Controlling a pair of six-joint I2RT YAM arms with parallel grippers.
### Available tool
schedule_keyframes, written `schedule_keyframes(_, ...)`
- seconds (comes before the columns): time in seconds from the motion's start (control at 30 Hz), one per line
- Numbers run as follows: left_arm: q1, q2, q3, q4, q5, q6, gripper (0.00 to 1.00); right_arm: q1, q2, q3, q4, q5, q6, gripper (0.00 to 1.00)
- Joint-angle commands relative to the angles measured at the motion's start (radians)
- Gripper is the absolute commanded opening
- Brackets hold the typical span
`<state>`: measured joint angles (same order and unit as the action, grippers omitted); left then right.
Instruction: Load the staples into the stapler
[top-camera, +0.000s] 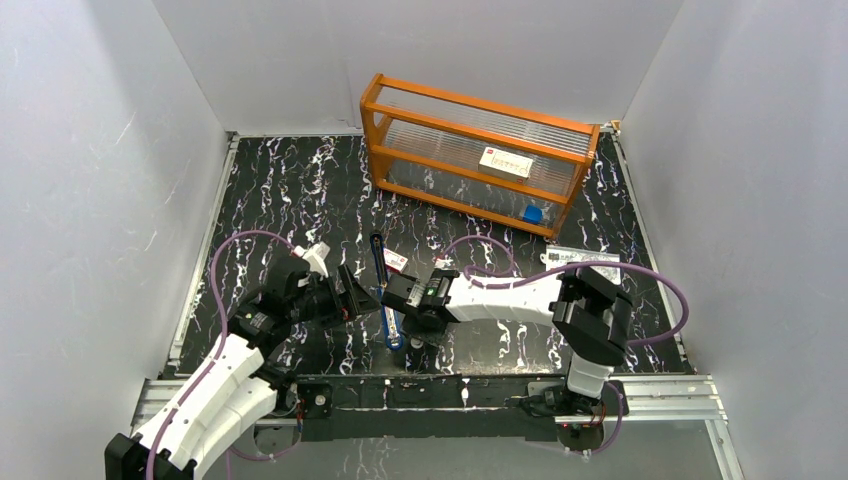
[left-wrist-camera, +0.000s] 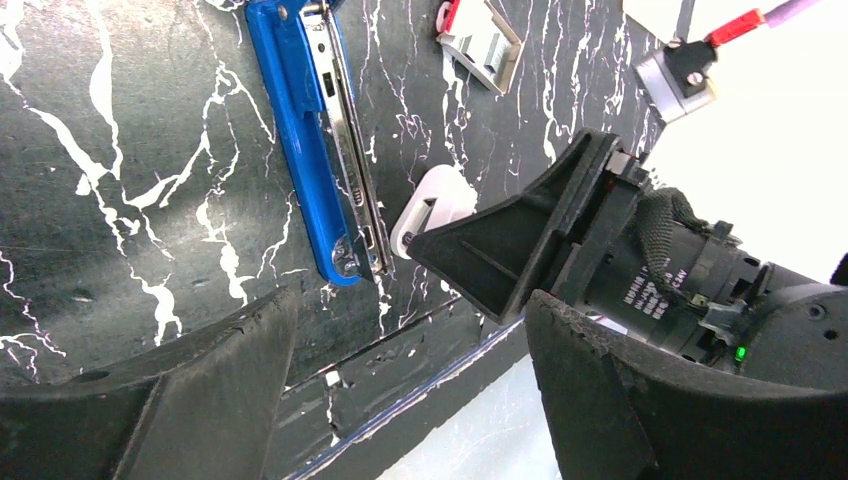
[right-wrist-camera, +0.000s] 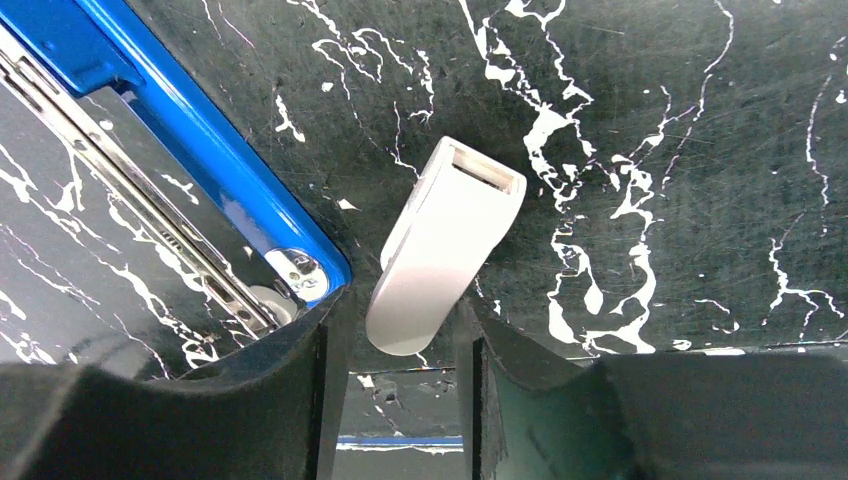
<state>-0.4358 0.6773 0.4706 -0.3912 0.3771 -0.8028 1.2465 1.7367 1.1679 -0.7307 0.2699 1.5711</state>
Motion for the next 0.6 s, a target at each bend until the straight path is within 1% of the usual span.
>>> schedule_keyframes(0.0,0.003,-0.004,0.0,0.033,0.052,0.021,0.82,-0.013,0.016,0.011,0.021,-0.021,-0.056,0.5)
schedule_keyframes(0.1,0.003,-0.012,-0.004,0.042,0.056,0.02,0.82,-0.019,0.04,0.05,-0.004,-0.03,-0.086,0.47)
schedule_keyframes(0.2,0.003,-0.014,-0.005,0.046,0.056,0.021,0.83,-0.024,0.056,0.073,-0.034,-0.035,-0.1,0.39)
schedule_keyframes(0.37,0.003,-0.004,-0.006,0.048,0.077,0.022,0.83,-0.031,0.01,0.059,-0.045,-0.026,-0.141,0.26)
schedule_keyframes(0.5,0.003,0.012,-0.014,0.072,0.107,0.021,0.81,-0.059,-0.074,0.015,0.008,-0.03,-0.255,0.24)
schedule_keyframes(0.57,0.003,0.021,-0.013,0.092,0.121,0.018,0.81,-0.091,-0.133,-0.03,0.085,-0.077,-0.329,0.24)
